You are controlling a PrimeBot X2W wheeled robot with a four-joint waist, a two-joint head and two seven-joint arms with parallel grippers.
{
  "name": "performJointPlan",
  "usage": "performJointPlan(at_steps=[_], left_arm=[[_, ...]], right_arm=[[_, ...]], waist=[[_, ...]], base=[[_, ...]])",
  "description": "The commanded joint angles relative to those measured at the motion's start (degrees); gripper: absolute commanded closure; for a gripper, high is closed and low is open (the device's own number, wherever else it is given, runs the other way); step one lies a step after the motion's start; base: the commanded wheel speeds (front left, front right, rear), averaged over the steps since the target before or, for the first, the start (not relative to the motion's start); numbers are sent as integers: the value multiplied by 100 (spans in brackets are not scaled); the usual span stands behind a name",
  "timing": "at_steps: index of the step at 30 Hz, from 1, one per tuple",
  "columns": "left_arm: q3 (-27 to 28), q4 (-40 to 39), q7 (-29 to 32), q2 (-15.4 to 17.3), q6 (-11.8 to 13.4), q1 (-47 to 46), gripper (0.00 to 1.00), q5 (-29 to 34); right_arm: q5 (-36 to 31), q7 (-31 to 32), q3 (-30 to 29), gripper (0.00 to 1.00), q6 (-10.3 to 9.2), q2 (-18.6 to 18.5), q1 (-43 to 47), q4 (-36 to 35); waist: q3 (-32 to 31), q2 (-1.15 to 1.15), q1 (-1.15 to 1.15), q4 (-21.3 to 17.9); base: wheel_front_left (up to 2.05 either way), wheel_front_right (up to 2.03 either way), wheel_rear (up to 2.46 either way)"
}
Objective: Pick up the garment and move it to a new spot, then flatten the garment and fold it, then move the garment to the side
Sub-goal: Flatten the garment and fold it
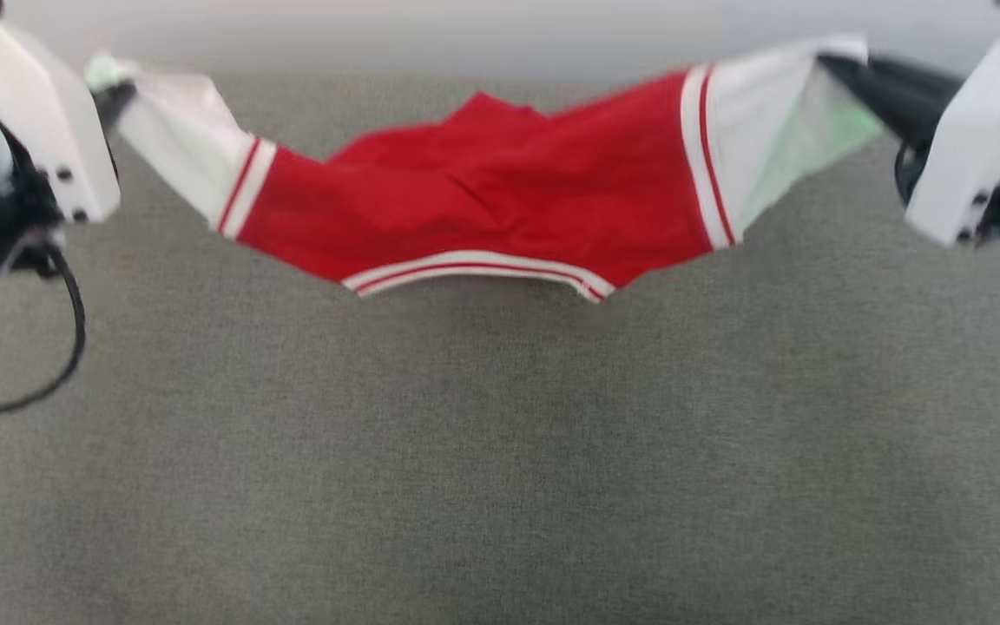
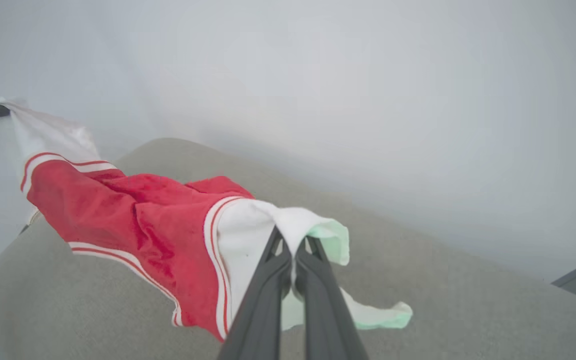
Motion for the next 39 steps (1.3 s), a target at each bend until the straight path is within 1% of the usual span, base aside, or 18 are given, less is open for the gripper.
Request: performJointPlan(at_steps=[1, 5, 7, 10, 12, 19, 22, 24, 26, 28, 31, 35, 37, 39], left_arm=[[-8, 21, -60, -5, -64, -270, 100, 47], [-60, 188, -180, -43, -223, -773, 100, 161], [-75, 321, -260, -114, -313, -1037, 100, 176], [-114, 534, -348, -131, -413, -1344, 100, 259], [-158, 648, -377, -139, -476, -1508, 100, 311], [-217, 859, -482, -218, -568, -1946, 100, 409], [-256, 998, -717, -353, -622, -2209, 100, 464], [-235, 1177, -898, -453, -611, -2379, 100, 488], [-291, 1337, -1170, -499, -669, -2633, 100, 666], [-269, 1575, -1527, -646, -696, -2924, 100, 741], [-329, 1955, -2156, -770, -775, -3355, 100, 991], [-395, 2362, -3339, -914, -833, -3958, 100, 1429], [-403, 2612, -3887, -980, -807, -4143, 100, 1560], [-452, 2844, -4427, -1052, -849, -4259, 100, 1707]], right_arm=[[10, -132, -6, 100, 0, 25, -244, 59], [73, -388, 29, 100, 0, 123, -793, 296], [72, -573, -11, 100, 0, 198, -1082, 443], [130, -718, -39, 100, 0, 320, -1449, 729], [90, -756, 18, 100, 0, 327, -1654, 888], [-72, -991, 127, 100, 0, 363, -2142, 1378], [-269, -1322, 142, 100, 0, 360, -2398, 1723], [-441, -1681, 140, 100, -1, 372, -2611, 2014], [-648, -2110, 163, 100, 0, 419, -2841, 2325], [-819, -2520, 253, 100, 0, 478, -3079, 2665], [-1188, -3357, 389, 100, -1, 477, -3475, 3105], [-1688, -4565, 584, 100, 0, 473, -3983, 3669], [-1948, -5056, 722, 100, 0, 495, -4173, 3958], [-2059, -5398, 793, 100, -2, 507, -4304, 4271]], waist=[[-159, 0, 0, -50], [-306, 0, 0, -122], [-358, 0, 0, -152], [-408, 0, 0, -190], [-434, 0, 0, -208], [-370, 0, 0, -255], [-198, 0, 0, -247], [-26, 0, 0, -245], [175, 0, 0, -243], [389, 0, 0, -241], [678, 0, 0, -219], [982, 0, 0, -168], [1093, 0, 0, -154], [1170, 0, 0, -118]], base=[[0, 0, 0], [0, 0, 0], [0, 0, 0], [0, 0, 0], [0, 0, 0], [0, 0, 0], [0, 0, 0], [0, 0, 0], [0, 0, 0], [0, 0, 0], [0, 0, 0], [0, 0, 0], [0, 0, 0], [0, 0, 0]])
